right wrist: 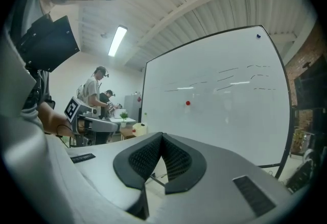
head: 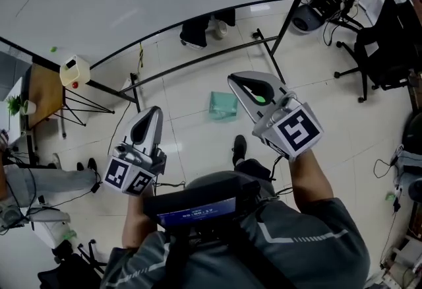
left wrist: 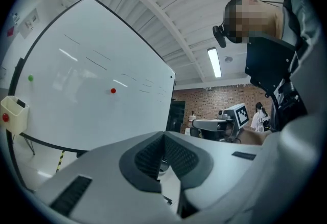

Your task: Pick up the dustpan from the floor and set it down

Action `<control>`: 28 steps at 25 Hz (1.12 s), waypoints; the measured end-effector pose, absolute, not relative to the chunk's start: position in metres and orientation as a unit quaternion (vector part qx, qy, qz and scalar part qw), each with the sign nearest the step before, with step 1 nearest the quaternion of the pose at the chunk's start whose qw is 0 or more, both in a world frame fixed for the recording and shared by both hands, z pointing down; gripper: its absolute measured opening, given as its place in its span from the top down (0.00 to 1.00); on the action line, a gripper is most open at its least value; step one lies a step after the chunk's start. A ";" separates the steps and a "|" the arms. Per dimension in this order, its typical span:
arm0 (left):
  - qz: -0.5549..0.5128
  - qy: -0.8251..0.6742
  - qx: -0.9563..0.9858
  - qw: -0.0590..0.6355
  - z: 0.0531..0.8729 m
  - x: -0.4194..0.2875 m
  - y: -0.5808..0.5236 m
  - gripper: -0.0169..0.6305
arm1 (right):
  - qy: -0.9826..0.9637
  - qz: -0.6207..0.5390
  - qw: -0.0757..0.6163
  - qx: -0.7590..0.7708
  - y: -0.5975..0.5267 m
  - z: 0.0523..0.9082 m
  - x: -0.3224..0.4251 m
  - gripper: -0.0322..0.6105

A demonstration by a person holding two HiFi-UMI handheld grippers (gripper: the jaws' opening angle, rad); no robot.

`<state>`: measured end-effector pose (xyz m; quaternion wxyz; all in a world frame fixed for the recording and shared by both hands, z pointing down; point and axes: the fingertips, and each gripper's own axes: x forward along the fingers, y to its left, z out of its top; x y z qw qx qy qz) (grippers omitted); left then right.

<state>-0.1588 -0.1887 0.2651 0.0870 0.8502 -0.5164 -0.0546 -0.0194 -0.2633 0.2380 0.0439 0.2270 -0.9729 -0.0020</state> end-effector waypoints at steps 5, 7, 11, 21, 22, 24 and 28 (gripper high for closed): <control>-0.056 -0.482 0.871 0.078 0.267 -0.206 -0.067 0.94 | -0.962 -0.019 0.029 0.271 -0.152 0.232 -0.059 0.94; -0.055 -0.466 0.880 0.077 0.268 -0.226 -0.019 0.94 | -0.956 -0.015 0.026 0.293 -0.104 0.231 -0.075 0.94; -0.066 -0.430 0.897 0.076 0.268 -0.269 0.051 0.94 | -0.942 -0.013 0.030 0.334 -0.024 0.232 -0.108 0.94; -0.088 -0.368 0.924 0.061 0.211 -0.237 0.168 0.94 | -0.915 0.003 0.032 0.401 0.131 0.193 -0.067 0.94; -0.087 -0.364 0.925 0.062 0.209 -0.229 0.176 0.94 | -0.914 0.003 0.029 0.406 0.140 0.191 -0.059 0.94; -0.084 -0.363 0.926 0.066 0.210 -0.210 0.186 0.94 | -0.912 0.003 0.023 0.409 0.155 0.189 -0.039 0.94; -0.084 -0.372 0.922 0.068 0.206 -0.175 0.192 0.94 | -0.916 0.011 0.021 0.401 0.167 0.192 -0.006 0.94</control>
